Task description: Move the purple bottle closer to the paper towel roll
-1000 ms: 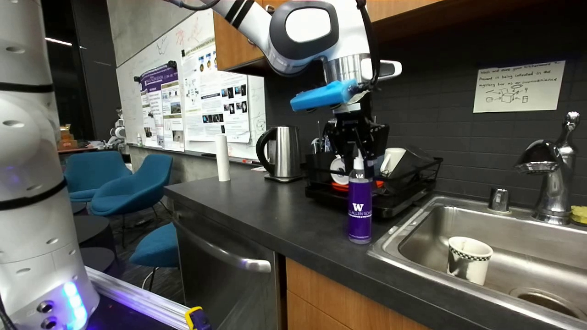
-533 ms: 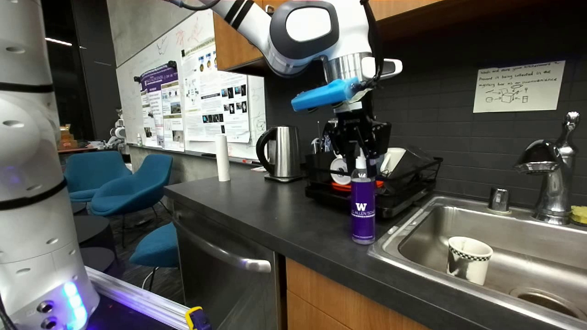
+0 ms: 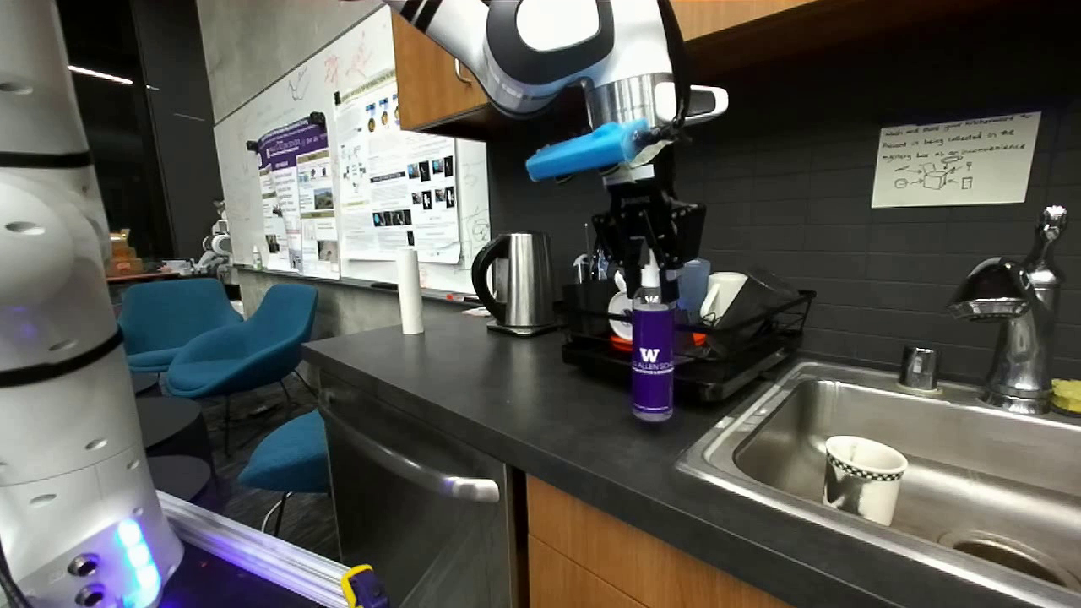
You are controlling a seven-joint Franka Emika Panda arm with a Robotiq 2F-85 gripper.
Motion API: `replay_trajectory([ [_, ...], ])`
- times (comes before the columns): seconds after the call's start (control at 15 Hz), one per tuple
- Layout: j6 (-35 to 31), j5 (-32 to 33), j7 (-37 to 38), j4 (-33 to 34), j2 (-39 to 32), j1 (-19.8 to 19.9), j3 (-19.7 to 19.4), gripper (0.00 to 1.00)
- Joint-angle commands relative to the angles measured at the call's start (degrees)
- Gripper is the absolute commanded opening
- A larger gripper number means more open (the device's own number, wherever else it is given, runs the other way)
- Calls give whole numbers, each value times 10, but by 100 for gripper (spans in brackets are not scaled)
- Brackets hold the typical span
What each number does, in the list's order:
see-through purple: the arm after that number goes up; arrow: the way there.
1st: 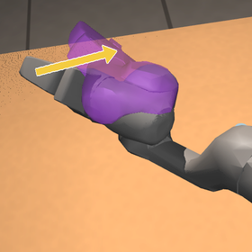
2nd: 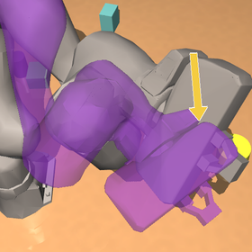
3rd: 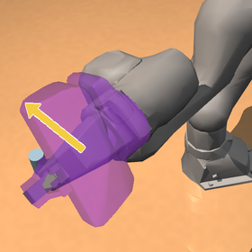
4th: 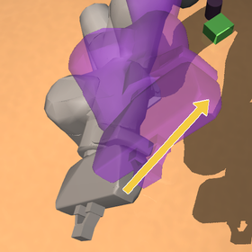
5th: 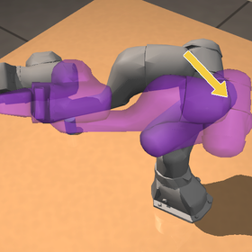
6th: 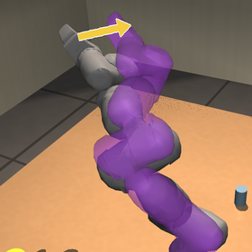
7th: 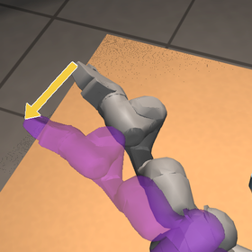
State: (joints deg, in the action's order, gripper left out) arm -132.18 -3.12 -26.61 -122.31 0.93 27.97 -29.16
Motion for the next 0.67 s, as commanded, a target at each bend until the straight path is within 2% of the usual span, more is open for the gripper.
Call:
replay_trajectory([
  [0.0, 49, -21, -7, -4, 37, -6, 6, 18],
  [0.6, 48, -5, 12, -44, 72, -44, 37, 18],
])
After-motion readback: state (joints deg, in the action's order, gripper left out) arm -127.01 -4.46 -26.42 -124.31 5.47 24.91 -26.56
